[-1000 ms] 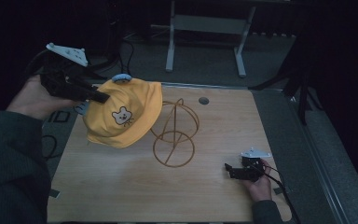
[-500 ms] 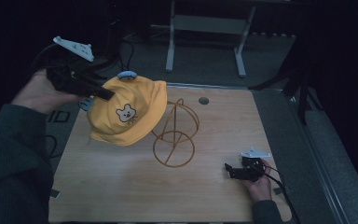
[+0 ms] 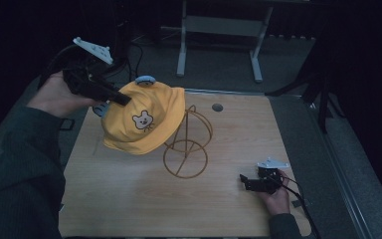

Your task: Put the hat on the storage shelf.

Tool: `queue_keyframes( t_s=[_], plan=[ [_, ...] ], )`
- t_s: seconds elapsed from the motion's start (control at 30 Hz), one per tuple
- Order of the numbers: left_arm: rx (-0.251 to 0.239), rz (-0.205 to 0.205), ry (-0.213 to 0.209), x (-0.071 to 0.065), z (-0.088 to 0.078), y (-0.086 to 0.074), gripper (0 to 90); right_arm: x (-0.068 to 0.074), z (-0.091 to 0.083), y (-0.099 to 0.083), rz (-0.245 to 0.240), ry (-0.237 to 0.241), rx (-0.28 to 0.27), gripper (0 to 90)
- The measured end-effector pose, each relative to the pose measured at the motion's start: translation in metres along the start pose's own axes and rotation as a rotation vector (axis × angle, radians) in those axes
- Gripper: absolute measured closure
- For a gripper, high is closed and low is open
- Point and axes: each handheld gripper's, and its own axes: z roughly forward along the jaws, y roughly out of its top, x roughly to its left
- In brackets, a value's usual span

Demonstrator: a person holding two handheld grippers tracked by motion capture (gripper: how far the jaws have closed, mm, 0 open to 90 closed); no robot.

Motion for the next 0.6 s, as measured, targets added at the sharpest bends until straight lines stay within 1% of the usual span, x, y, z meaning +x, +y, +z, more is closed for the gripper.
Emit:
queue_keyframes(
  t_s=[0.23, 0.43, 0.6],
  plan=[
    [0.024, 0.01, 0.001, 0.0, 0.009, 0.012, 80.4, 0.0, 0.0, 0.0, 0.0, 0.0, -0.001, 13.3],
    [0.022, 0.013, -0.011, 0.0, 0.018, 0.02, 80.3, 0.0, 0.0, 0.0, 0.001, 0.0, -0.001, 13.3],
    [0.023, 0.02, -0.009, -0.001, 0.025, 0.026, 80.3, 0.0, 0.0, 0.0, 0.001, 0.001, -0.001, 13.3]
  ],
)
